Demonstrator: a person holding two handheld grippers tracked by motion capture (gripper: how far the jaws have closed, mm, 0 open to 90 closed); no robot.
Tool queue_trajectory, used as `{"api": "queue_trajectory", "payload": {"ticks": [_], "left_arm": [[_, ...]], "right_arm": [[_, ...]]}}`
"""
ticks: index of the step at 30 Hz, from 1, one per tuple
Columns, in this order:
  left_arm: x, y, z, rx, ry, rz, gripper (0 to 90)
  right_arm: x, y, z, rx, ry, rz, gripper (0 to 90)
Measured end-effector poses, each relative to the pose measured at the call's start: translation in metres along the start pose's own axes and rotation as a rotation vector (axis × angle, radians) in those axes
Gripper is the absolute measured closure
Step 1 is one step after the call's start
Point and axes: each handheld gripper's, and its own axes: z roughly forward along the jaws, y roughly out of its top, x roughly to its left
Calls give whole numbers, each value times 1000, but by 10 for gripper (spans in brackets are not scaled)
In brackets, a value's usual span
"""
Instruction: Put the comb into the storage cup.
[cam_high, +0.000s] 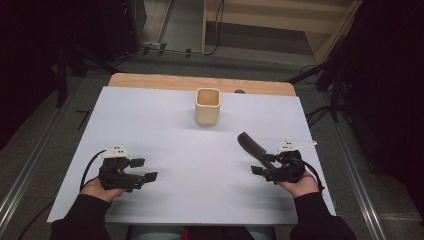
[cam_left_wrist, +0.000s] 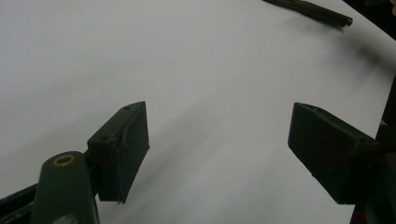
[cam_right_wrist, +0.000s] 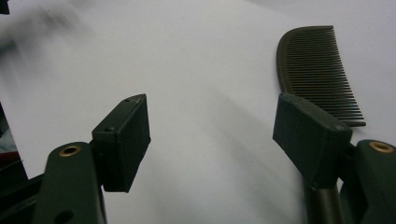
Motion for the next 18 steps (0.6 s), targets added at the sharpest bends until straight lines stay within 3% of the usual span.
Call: {"api": "queue_trajectory", "payload": {"ticks": [9,18], "left_arm": [[0,0,0,1,2,0,212],[0,0,0,2,3,1,212]], "right_arm": [[0,-1,4,31,6,-7,254],[-1,0,1,17,0,-4,254]]}}
